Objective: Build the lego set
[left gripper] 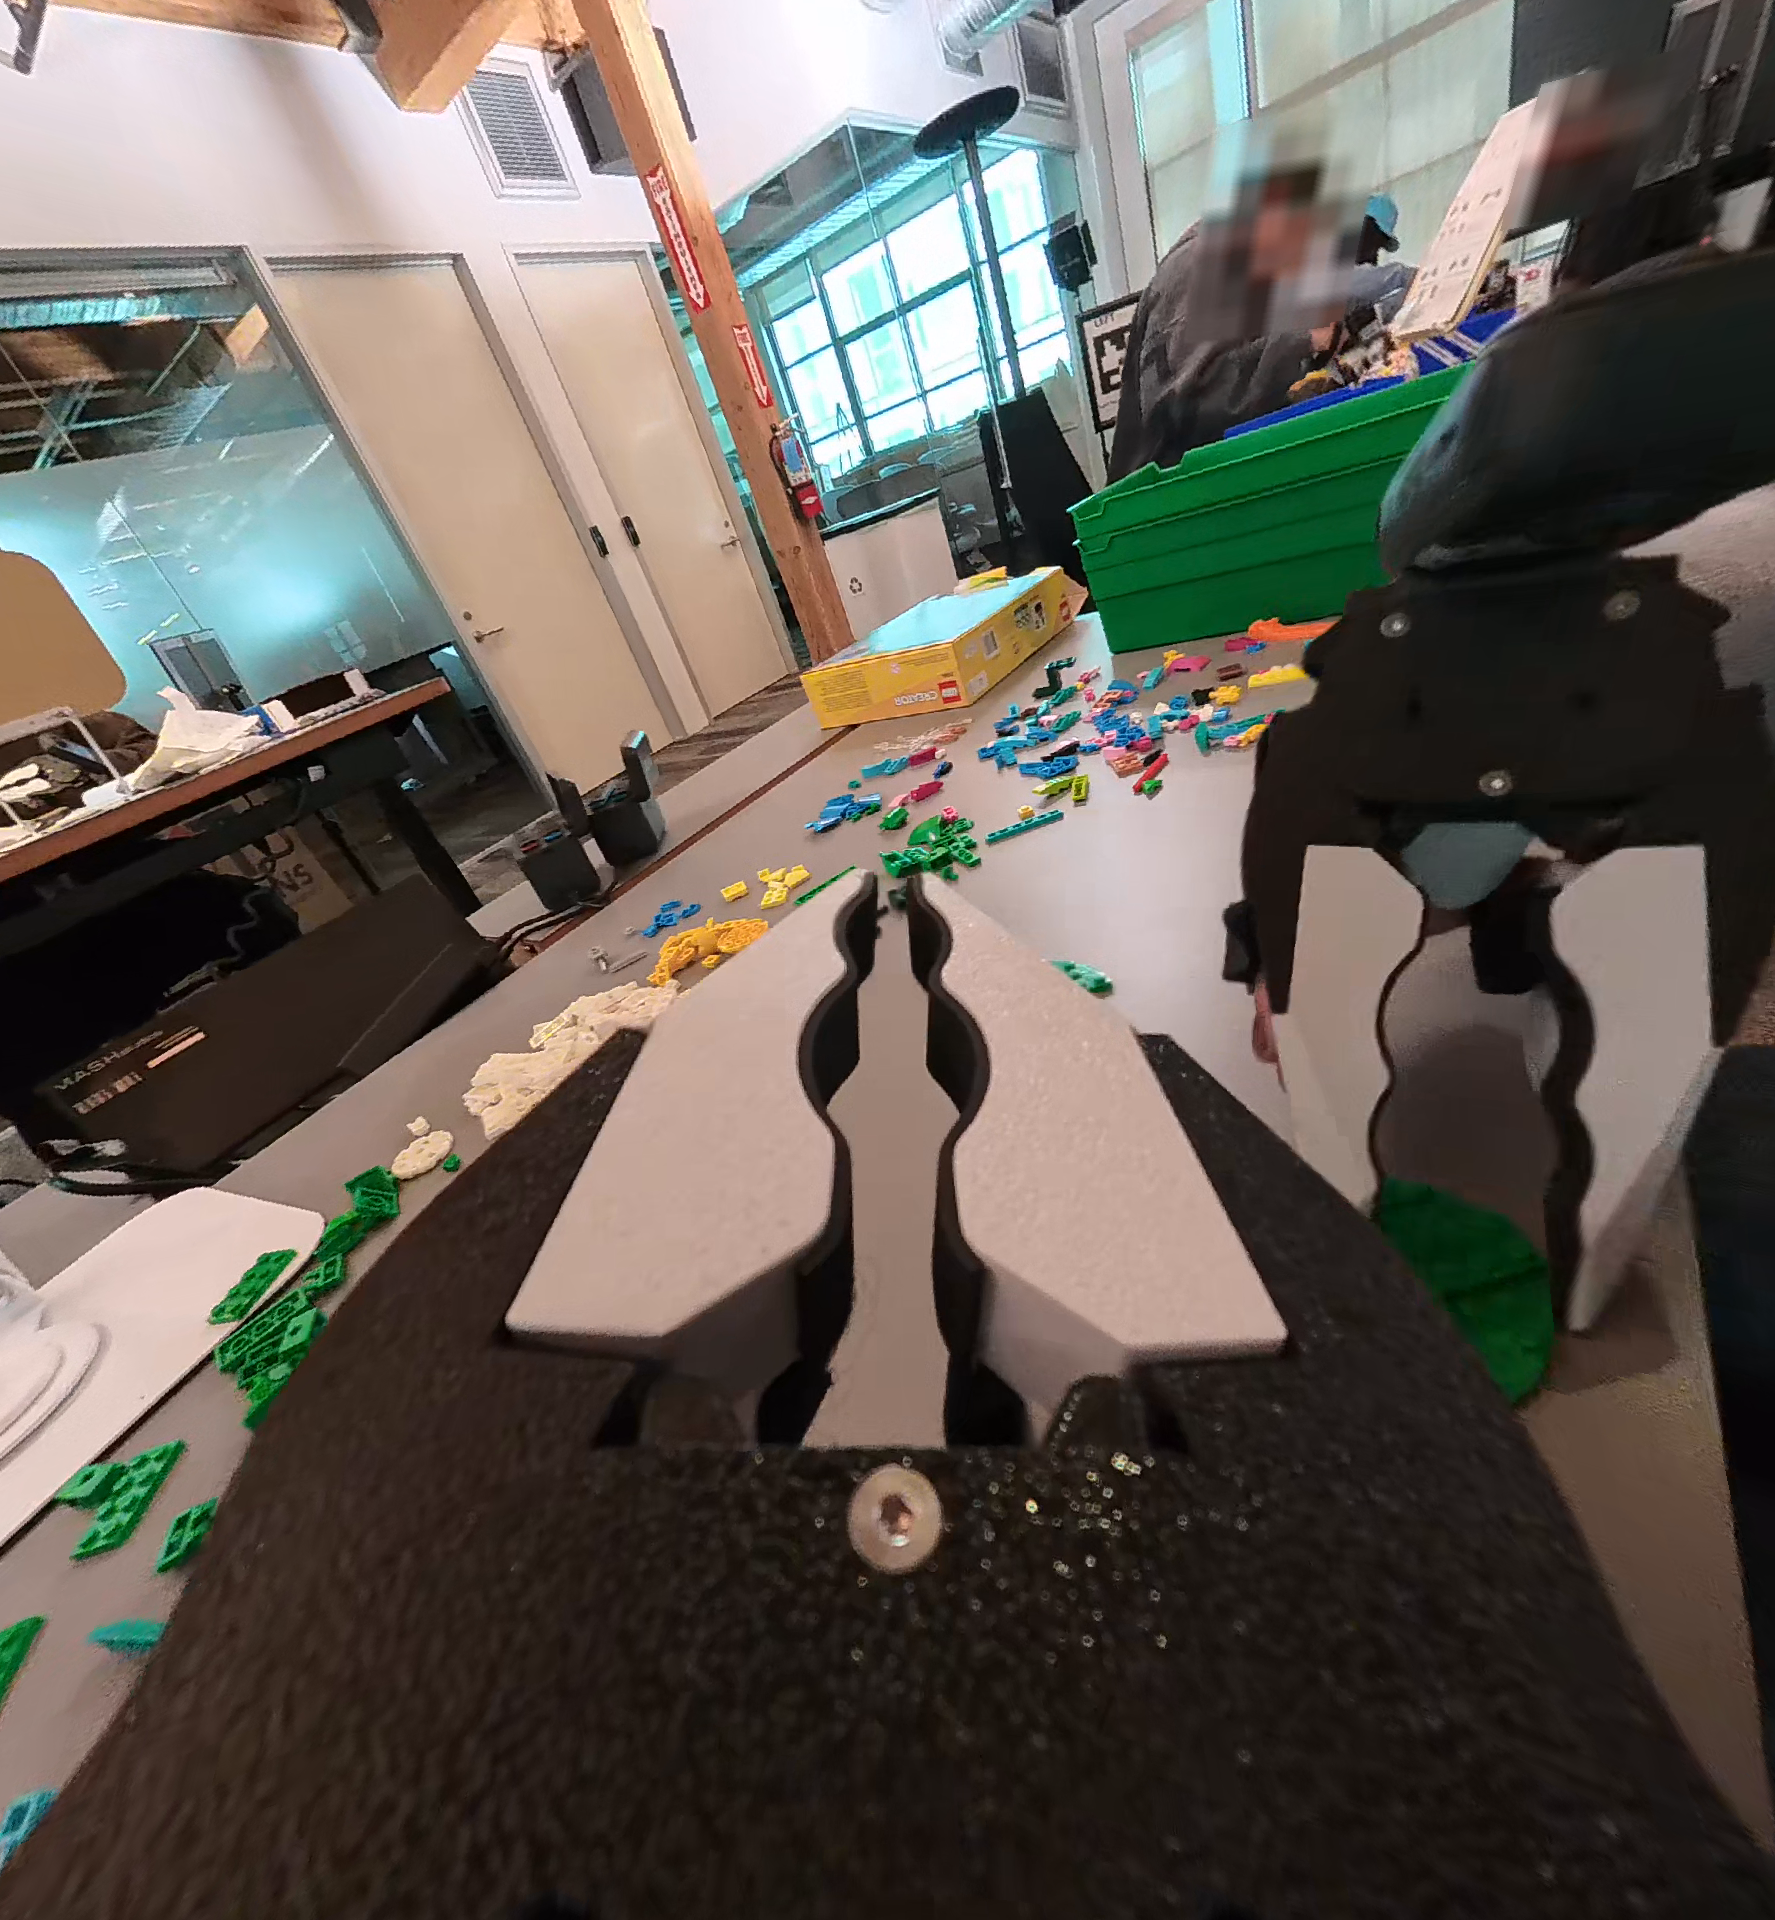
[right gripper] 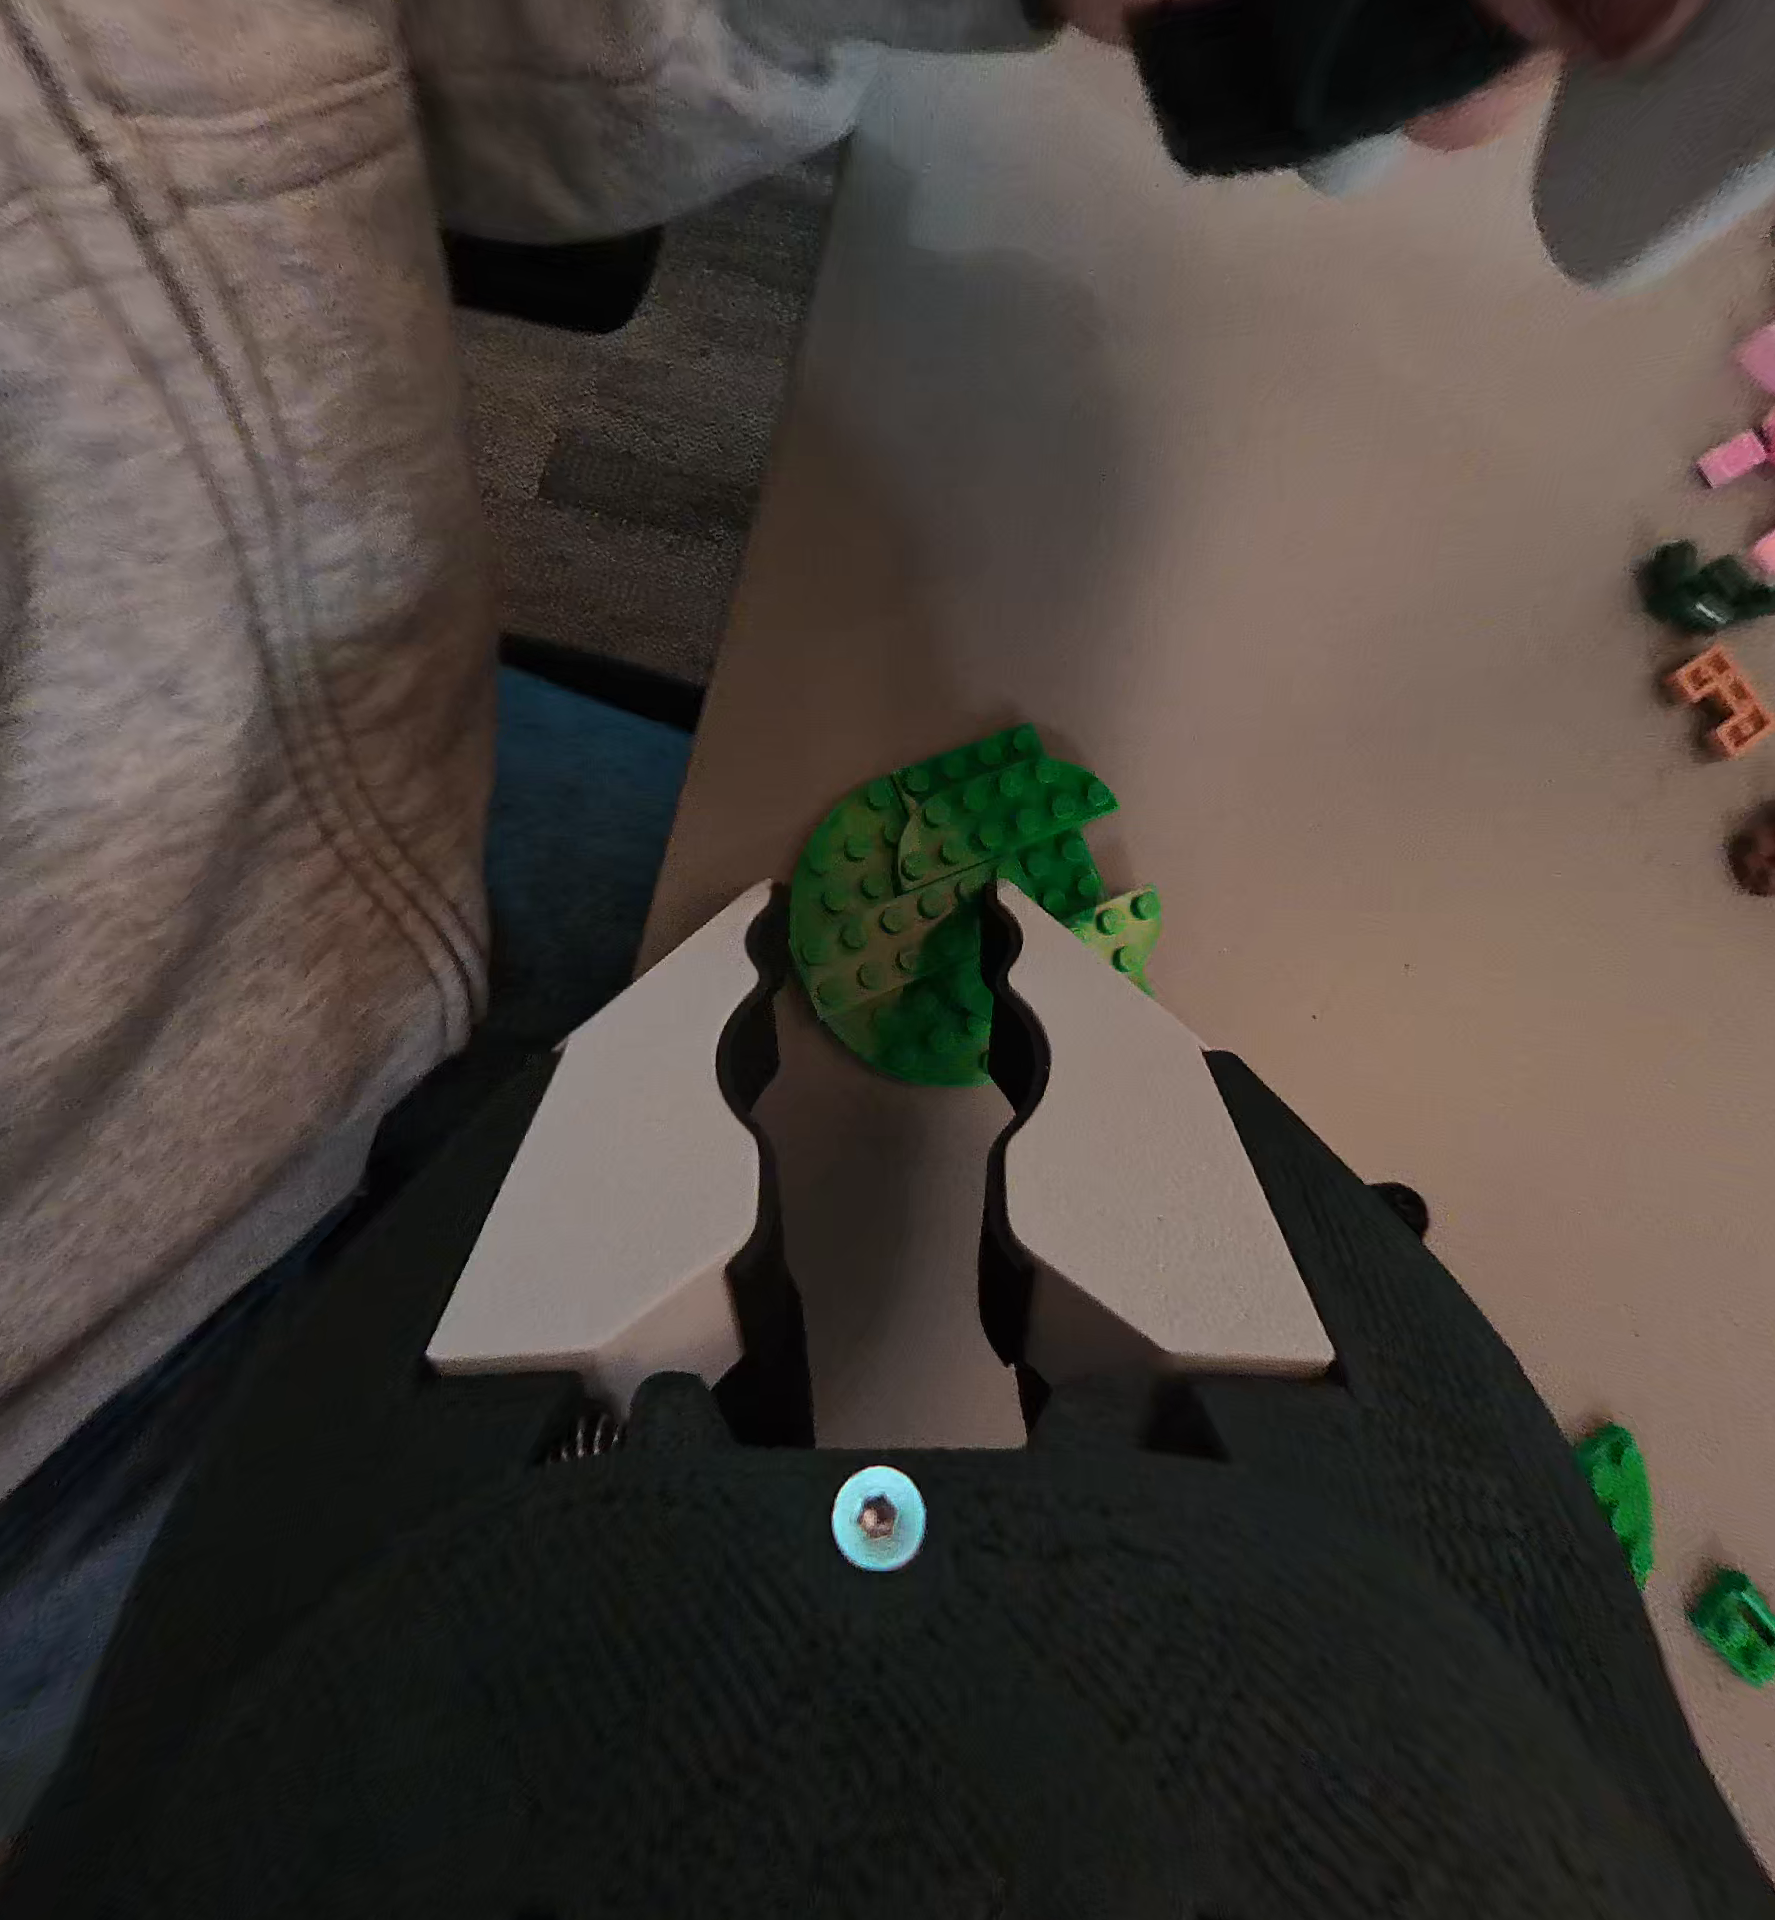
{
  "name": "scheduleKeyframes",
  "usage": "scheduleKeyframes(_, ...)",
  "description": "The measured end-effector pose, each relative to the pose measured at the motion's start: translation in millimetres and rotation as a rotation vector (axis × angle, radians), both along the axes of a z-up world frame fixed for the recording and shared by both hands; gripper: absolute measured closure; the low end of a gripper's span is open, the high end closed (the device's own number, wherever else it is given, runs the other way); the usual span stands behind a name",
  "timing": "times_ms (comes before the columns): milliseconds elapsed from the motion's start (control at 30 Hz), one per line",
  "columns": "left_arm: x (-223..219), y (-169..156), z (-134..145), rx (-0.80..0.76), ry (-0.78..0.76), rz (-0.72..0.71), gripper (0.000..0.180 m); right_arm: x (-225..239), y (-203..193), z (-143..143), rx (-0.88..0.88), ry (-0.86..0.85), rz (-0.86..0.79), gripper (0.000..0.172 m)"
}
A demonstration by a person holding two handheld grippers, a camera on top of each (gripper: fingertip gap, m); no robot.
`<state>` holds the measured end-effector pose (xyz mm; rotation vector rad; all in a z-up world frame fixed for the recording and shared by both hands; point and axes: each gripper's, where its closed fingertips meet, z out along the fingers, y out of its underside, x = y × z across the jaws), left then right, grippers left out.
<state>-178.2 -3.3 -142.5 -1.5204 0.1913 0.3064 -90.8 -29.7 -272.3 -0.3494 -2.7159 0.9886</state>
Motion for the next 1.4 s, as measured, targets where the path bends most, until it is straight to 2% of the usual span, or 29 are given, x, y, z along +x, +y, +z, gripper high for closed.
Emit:
scheduleKeyframes(100,-8,-4,2,0.012,-0.007,0.031,0.179,-34,4,0,0.015,0.019,-0.193,0.136)
scheduleKeyframes(167,-30,-8,-1,-0.006,-0.039,0.153,0.180,-54,5,4,0.009,0.049,-0.303,0.136)
scheduleKeyframes(233,-49,-14,-6,-0.026,-0.082,0.246,0.180,-64,-3,22,-0.071,0.120,-0.299,0.127)
scheduleKeyframes(333,-63,-24,-4,0.010,-0.135,0.301,0.180,-78,8,43,-0.153,0.182,-0.330,0.120)
scheduleKeyframes(400,-71,-31,0,0.050,-0.154,0.336,0.180,-98,21,64,-0.221,0.315,-0.373,0.120)
scheduleKeyframes(467,-79,-37,2,0.092,-0.171,0.379,0.180,-121,37,91,-0.294,0.521,-0.434,0.122)
scheduleKeyframes(533,-86,-41,1,0.118,-0.167,0.425,0.179,-133,43,105,-0.332,0.640,-0.407,0.129)
scheduleKeyframes(600,-91,-45,-2,0.132,-0.152,0.467,0.178,-131,33,89,-0.294,0.563,-0.256,0.128)
scheduleKeyframes(667,-92,-46,-2,0.142,-0.144,0.479,0.178,-115,27,60,-0.224,0.341,-0.104,0.120)
scheduleKeyframes(733,-91,-45,-2,0.146,-0.142,0.468,0.178,-106,30,47,-0.198,0.196,-0.058,0.108)
scheduleKeyframes(900,-90,-42,-1,0.157,-0.142,0.455,0.177,-87,21,23,-0.112,0.039,0.083,0.080)
scheduleKeyframes(967,-88,-40,-3,0.152,-0.143,0.448,0.177,-85,19,10,-0.054,-0.004,0.104,0.074)
scheduleKeyframes(1067,-84,-37,-2,0.142,-0.117,0.441,0.177,-85,19,-2,0.002,-0.037,0.110,0.075)
scheduleKeyframes(1233,-82,-37,1,0.149,-0.100,0.430,0.178,-82,18,-5,0.008,-0.100,0.048,0.092)
scheduleKeyframes(1333,-83,-37,-1,0.147,-0.107,0.433,0.177,-91,23,-4,0.017,-0.091,-0.110,0.095)
scheduleKeyframes(1400,-84,-38,-1,0.146,-0.103,0.436,0.178,-99,31,-2,0.024,-0.053,-0.245,0.106)
